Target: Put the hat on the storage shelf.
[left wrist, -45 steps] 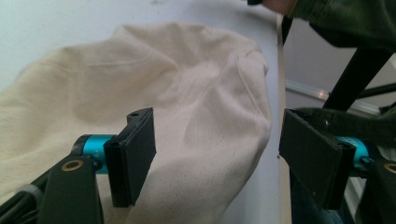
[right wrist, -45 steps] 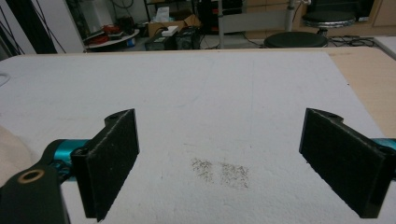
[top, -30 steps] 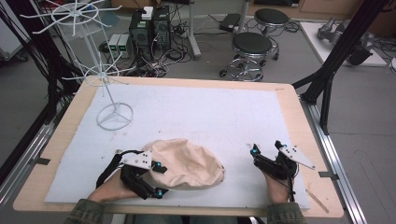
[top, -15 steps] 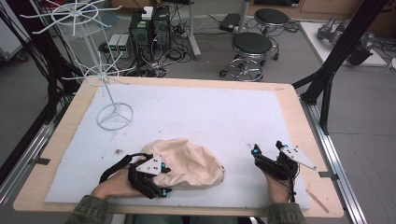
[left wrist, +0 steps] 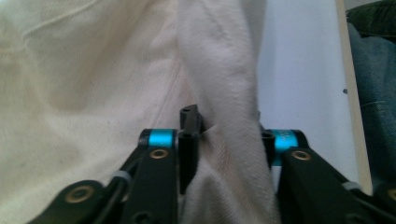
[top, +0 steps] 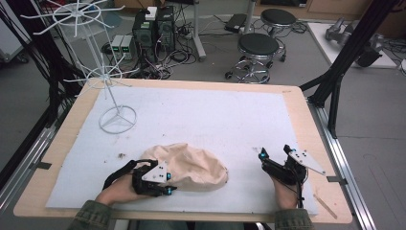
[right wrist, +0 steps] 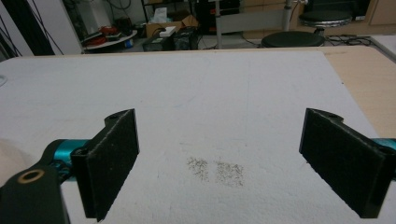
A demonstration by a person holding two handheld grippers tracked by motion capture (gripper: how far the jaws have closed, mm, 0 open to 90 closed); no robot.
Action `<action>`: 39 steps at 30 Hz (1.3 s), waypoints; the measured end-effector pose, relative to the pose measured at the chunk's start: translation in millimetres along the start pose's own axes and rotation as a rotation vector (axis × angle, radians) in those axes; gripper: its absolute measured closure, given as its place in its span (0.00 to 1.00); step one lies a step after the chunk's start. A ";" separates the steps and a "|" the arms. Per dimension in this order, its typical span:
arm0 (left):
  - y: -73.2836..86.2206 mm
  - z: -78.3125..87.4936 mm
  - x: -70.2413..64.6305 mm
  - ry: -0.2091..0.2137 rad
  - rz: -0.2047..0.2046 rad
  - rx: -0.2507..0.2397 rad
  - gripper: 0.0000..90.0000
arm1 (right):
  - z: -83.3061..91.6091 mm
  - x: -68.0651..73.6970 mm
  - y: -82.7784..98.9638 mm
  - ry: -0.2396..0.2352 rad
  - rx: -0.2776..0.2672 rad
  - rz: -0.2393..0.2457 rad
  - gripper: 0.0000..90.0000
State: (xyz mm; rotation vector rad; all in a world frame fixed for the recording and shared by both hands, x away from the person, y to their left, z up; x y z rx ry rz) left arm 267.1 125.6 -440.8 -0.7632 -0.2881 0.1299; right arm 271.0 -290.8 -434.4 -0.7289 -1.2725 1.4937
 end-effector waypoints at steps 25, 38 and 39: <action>-3.3 27.8 7.2 -0.277 0.063 -0.150 0.86 | 0.6 -0.7 -0.5 0.000 -0.006 -0.004 0.12; -7.6 43.2 5.6 -0.403 0.079 -0.228 0.86 | 0.8 -0.5 -0.7 -0.004 -0.008 -0.008 0.12; -8.0 44.5 5.6 -0.409 0.077 -0.230 0.86 | 0.9 -0.3 -0.7 -0.003 -0.007 -0.009 0.12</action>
Point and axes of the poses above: each handheld gripper's, and its own axes: z roughly backward along the jaws, y roughly out of its underside, x roughly to its left, the point moved 1 cm from there along -z, roughly forward along the jaws, and after that the axes turned 7 degrees about -y, right-handed, at the moved point
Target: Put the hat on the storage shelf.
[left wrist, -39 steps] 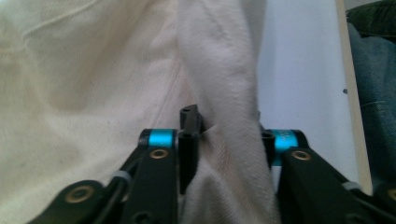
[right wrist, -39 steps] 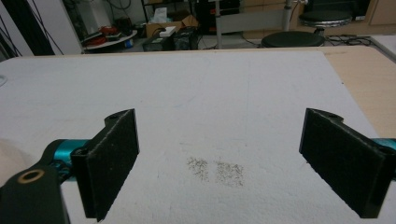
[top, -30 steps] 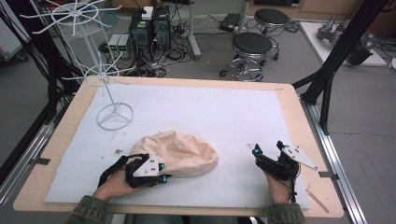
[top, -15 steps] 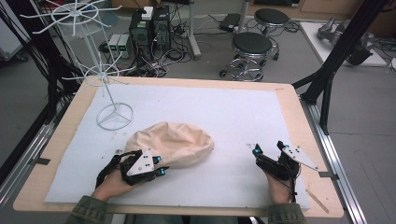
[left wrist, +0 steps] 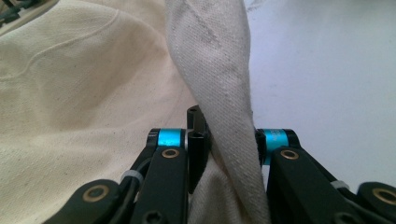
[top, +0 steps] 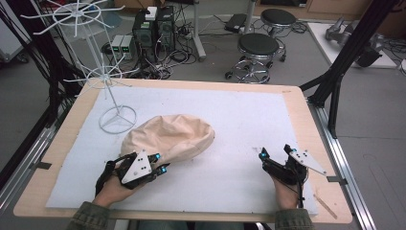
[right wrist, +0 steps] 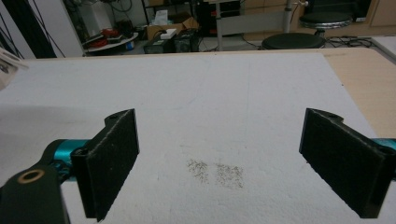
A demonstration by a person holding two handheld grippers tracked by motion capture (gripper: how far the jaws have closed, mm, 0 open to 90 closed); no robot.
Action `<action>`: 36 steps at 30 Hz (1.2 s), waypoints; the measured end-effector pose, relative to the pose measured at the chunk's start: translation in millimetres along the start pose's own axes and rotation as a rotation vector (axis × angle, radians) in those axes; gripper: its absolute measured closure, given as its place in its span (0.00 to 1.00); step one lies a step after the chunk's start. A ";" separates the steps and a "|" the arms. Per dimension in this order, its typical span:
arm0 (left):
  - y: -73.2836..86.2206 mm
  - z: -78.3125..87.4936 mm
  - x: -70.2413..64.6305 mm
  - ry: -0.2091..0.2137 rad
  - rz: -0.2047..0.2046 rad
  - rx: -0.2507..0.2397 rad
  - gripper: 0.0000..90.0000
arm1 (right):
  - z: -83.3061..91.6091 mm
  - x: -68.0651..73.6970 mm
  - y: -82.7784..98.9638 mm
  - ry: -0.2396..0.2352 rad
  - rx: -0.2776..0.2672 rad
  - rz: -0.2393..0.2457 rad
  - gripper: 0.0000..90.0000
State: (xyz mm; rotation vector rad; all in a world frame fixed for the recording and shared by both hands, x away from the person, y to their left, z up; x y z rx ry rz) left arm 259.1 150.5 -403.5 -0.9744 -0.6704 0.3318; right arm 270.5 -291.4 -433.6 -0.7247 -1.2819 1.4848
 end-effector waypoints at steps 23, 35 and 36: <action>-43.1 56.9 19.8 -0.083 0.071 -0.242 0.85 | -0.8 0.4 0.2 -0.007 0.003 0.006 0.12; -71.8 96.8 31.5 -0.237 0.037 -0.325 0.85 | -1.2 0.3 0.3 -0.013 0.000 0.000 0.12; -74.2 98.5 33.3 -0.247 0.031 -0.324 0.85 | -1.3 0.4 0.4 -0.014 0.001 -0.003 0.12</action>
Point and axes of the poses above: each handheld gripper's, and its own axes: z roughly backward along the jaws, y roughly out of its underside, x roughly to its left, the point moved 1 cm from there along -z, roughly forward along the jaws, and after that the axes turned 7 degrees about -y, right-handed, at the moved point
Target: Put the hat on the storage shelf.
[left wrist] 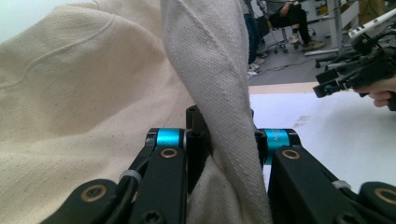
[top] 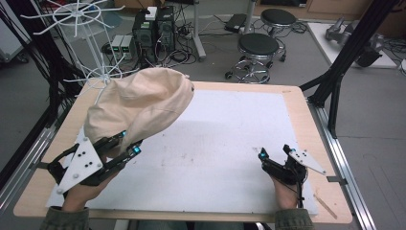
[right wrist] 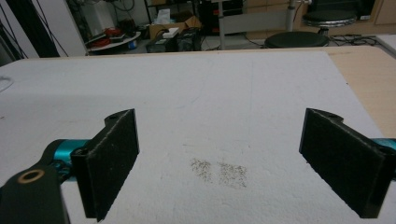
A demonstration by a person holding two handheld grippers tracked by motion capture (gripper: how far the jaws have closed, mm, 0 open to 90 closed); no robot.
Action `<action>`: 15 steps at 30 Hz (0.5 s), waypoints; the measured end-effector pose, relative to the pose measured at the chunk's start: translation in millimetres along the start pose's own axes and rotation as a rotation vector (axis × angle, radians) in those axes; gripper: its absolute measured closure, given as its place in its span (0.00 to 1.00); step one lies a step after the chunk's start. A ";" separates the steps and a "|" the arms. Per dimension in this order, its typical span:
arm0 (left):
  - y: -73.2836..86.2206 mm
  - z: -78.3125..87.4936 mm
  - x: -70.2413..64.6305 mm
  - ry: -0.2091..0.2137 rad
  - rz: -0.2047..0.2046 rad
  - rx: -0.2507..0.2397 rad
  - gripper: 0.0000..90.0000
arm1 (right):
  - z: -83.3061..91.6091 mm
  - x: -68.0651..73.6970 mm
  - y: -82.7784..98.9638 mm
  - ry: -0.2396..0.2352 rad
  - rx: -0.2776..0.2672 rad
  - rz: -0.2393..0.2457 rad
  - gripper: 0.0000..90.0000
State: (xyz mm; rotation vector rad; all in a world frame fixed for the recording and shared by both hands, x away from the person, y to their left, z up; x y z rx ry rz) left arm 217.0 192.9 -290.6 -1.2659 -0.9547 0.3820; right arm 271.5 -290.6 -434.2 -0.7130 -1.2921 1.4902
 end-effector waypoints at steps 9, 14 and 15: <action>-38.0 3.5 19.1 -0.028 -0.049 -0.027 0.85 | -0.8 -0.5 0.0 -0.008 0.001 0.002 0.12; -63.2 3.9 38.5 -0.068 -0.078 -0.051 0.85 | -1.1 0.2 0.0 -0.014 0.002 -0.006 0.12; -68.4 4.2 44.5 -0.075 -0.079 -0.057 0.85 | -1.1 0.2 0.0 -0.014 0.002 -0.006 0.12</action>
Point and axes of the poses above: each handheld gripper's, and its own axes: z roughly backward along the jaws, y roughly out of its underside, x roughly to its left, the point moved 1 cm from there along -z, roughly forward along the jaws, and after that the axes turned 7 degrees about -y, right-handed, at the moved point
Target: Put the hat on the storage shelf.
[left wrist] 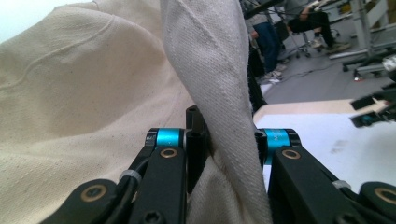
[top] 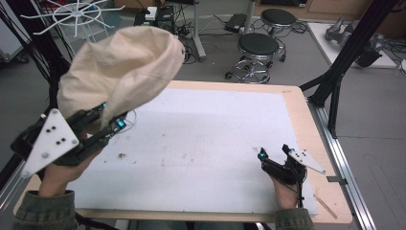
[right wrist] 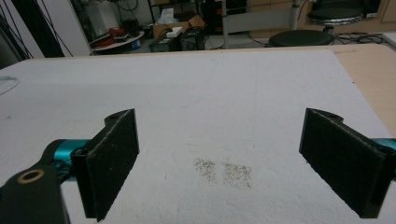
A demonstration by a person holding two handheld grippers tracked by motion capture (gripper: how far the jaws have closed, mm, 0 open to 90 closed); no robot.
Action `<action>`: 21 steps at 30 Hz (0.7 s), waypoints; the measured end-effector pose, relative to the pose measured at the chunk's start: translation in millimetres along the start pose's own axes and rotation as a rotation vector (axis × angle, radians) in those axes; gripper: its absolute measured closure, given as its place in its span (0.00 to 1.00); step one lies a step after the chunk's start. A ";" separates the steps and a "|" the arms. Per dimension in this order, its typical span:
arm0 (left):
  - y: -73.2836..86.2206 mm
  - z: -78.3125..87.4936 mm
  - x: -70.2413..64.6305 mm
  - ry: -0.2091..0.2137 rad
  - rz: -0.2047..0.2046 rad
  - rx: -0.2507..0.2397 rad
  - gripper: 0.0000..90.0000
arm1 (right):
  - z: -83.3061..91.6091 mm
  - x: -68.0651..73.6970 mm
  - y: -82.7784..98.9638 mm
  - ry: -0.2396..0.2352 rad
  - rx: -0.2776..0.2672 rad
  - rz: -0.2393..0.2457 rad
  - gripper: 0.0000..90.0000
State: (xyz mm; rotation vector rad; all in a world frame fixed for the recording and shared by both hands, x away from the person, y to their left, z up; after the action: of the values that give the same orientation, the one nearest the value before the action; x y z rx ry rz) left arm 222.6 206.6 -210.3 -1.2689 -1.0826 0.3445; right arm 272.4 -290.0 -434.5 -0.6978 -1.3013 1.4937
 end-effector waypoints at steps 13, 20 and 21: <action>-26.4 -4.6 54.4 -0.083 -0.008 -0.034 0.85 | 0.4 0.5 0.2 0.001 0.005 0.006 0.12; -15.7 -17.2 80.7 -0.136 0.057 -0.016 0.85 | -0.5 -0.3 0.2 -0.001 0.005 0.005 0.12; -12.0 -19.7 83.1 -0.142 0.067 -0.007 0.85 | -0.5 -0.3 0.2 -0.002 0.004 0.005 0.12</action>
State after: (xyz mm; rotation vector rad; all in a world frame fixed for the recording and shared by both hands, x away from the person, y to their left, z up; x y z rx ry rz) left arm 275.6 252.3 -159.8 -1.3042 -1.1639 0.4876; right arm 272.9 -290.1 -434.9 -0.6973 -1.2984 1.5013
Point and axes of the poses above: each handheld gripper's, and its own axes: z roughly backward along the jaws, y roughly out of its underside, x roughly to its left, the point moved 1 cm from there along -z, roughly forward along the jaws, and after that the axes turned 7 degrees about -y, right-handed, at the moved point
